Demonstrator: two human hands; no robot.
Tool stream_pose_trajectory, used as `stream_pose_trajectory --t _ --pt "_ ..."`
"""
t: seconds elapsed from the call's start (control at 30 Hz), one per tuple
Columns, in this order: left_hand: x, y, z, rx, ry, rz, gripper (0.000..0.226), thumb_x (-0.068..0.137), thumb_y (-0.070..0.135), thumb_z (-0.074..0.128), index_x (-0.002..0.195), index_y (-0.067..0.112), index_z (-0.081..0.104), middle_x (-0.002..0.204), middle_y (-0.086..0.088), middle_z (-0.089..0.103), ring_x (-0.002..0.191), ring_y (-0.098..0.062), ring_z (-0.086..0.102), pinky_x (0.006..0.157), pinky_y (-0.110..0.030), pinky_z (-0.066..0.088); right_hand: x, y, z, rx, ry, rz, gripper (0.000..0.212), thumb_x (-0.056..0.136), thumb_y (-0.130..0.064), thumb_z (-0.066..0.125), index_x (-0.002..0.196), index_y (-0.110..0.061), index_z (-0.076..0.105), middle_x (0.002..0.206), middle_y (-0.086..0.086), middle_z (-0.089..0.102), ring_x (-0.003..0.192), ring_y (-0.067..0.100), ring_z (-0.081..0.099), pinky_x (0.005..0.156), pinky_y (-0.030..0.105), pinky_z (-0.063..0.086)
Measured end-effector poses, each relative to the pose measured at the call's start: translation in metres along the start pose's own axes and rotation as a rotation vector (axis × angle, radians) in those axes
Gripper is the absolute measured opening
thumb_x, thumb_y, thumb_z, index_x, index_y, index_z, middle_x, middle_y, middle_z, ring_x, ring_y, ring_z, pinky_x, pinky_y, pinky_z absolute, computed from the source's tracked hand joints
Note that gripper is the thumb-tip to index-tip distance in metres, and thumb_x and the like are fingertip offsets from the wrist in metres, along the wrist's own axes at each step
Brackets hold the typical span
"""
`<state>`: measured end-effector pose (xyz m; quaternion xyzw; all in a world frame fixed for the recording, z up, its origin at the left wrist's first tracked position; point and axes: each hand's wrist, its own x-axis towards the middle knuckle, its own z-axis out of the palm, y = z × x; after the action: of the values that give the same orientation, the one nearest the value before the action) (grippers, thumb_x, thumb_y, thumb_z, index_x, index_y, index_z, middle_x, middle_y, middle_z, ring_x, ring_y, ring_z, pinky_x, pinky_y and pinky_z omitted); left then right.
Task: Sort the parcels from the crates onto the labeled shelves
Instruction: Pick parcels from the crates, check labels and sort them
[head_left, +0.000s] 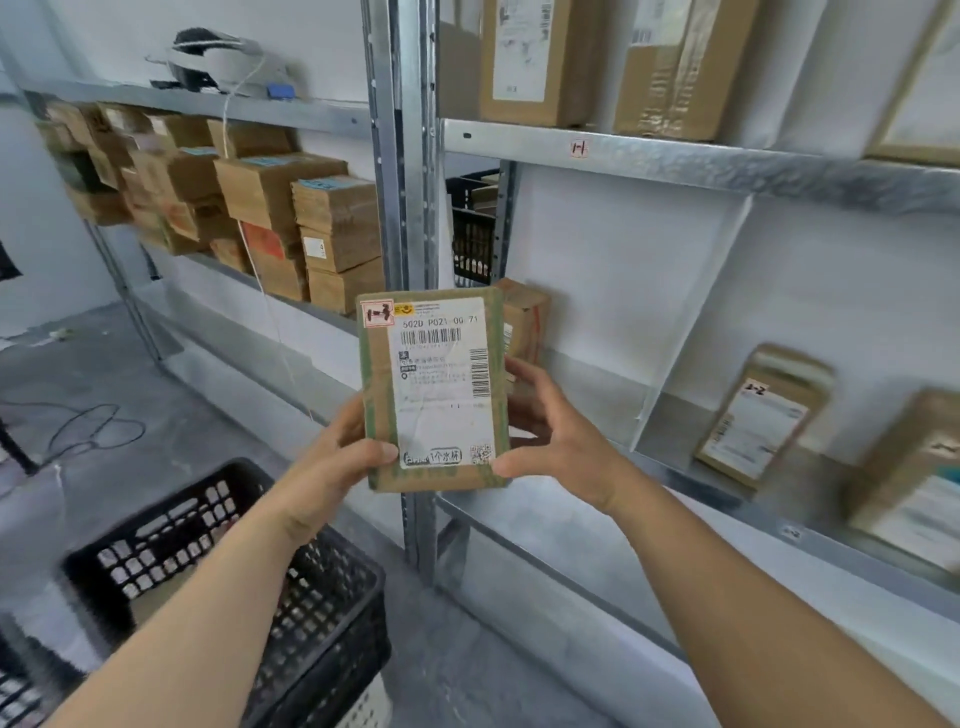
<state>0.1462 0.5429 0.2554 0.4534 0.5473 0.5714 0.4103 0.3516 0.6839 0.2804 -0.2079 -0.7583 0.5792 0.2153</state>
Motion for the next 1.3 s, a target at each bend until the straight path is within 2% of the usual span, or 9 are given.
stream_pose_trajectory --t 0.13,0.23,0.33,0.47,0.7,0.83,0.97,1.2,1.3 --pt "-0.018 0.006 0.018 0.001 -0.069 0.041 0.083 0.060 0.036 0.067 0.138 0.033 0.040 0.129 0.006 0.062 0.118 -0.017 0.059 0.094 -0.033 0.045 -0.046 -0.013 0.009 -0.031 0.091 0.013 0.098 0.062 -0.008 0.073 0.142 -0.040 0.027 0.133 -0.003 0.055 0.120 0.008 0.055 0.093 0.025 0.052" --pt "-0.027 0.013 0.036 -0.003 -0.126 0.059 0.080 0.058 0.037 0.066 0.134 0.040 0.042 0.129 0.007 0.062 0.118 -0.017 0.059 0.091 -0.029 0.048 -0.081 -0.023 0.009 -0.085 0.162 0.032 0.100 0.065 -0.011 0.074 0.145 -0.041 0.023 0.133 -0.011 0.053 0.123 0.005 0.051 0.098 0.031 0.050" --pt "-0.035 0.020 0.060 0.007 -0.191 0.084 0.076 0.059 0.037 0.065 0.132 0.044 0.043 0.129 0.008 0.062 0.119 -0.017 0.058 0.099 -0.039 0.044 -0.115 -0.032 0.004 -0.116 0.244 0.042 0.095 0.070 -0.007 0.075 0.141 -0.047 0.025 0.132 -0.013 0.052 0.123 0.007 0.051 0.096 0.029 0.051" --pt "-0.041 0.036 0.095 0.007 -0.279 0.109 0.076 0.061 0.037 0.067 0.133 0.045 0.044 0.128 0.009 0.062 0.120 -0.019 0.058 0.105 -0.051 0.039 -0.159 -0.049 -0.009 -0.142 0.363 0.012 0.092 0.075 0.004 0.074 0.134 -0.050 0.027 0.123 -0.020 0.055 0.107 -0.012 0.054 0.077 0.009 0.049" --pt "-0.042 0.076 0.156 0.088 -0.439 0.207 0.080 0.066 0.040 0.066 0.140 0.047 0.036 0.129 0.014 0.060 0.122 -0.010 0.055 0.107 -0.044 0.037 -0.232 -0.080 -0.042 -0.167 0.574 -0.043 0.088 0.068 -0.006 0.076 0.128 -0.054 0.034 0.128 -0.011 0.059 0.118 0.010 0.057 0.092 0.035 0.055" --pt "-0.045 0.097 0.191 0.147 -0.404 0.259 0.090 0.061 0.051 0.064 0.145 0.045 0.031 0.134 0.014 0.053 0.121 0.000 0.050 0.107 -0.037 0.038 -0.272 -0.099 -0.066 -0.180 0.660 -0.083 0.084 0.061 -0.012 0.073 0.122 -0.056 0.037 0.126 -0.010 0.060 0.115 0.006 0.058 0.086 0.027 0.056" --pt "-0.045 0.109 0.235 0.229 -0.367 0.365 0.080 0.073 0.050 0.072 0.143 0.044 0.033 0.135 0.013 0.048 0.118 0.012 0.043 0.088 -0.014 0.037 -0.317 -0.110 -0.095 -0.208 0.735 -0.106 0.084 0.061 -0.008 0.072 0.124 -0.052 0.039 0.124 -0.004 0.061 0.116 0.010 0.058 0.088 0.028 0.056" --pt "-0.050 0.136 0.352 0.497 -0.306 0.577 0.075 0.079 0.043 0.067 0.145 0.032 0.033 0.136 0.011 0.045 0.115 -0.001 0.048 0.092 -0.024 0.042 -0.414 -0.123 -0.162 -0.284 0.833 -0.134 0.088 0.060 -0.011 0.074 0.128 -0.052 0.038 0.121 -0.007 0.063 0.112 0.005 0.060 0.083 0.023 0.056" --pt "-0.054 0.148 0.409 0.583 -0.277 0.647 0.077 0.079 0.044 0.068 0.146 0.029 0.033 0.141 0.007 0.044 0.120 -0.010 0.046 0.099 -0.038 0.045 -0.459 -0.127 -0.195 -0.309 0.869 -0.151 0.086 0.061 -0.007 0.070 0.130 -0.050 0.039 0.117 -0.008 0.065 0.110 0.005 0.062 0.082 0.024 0.056"
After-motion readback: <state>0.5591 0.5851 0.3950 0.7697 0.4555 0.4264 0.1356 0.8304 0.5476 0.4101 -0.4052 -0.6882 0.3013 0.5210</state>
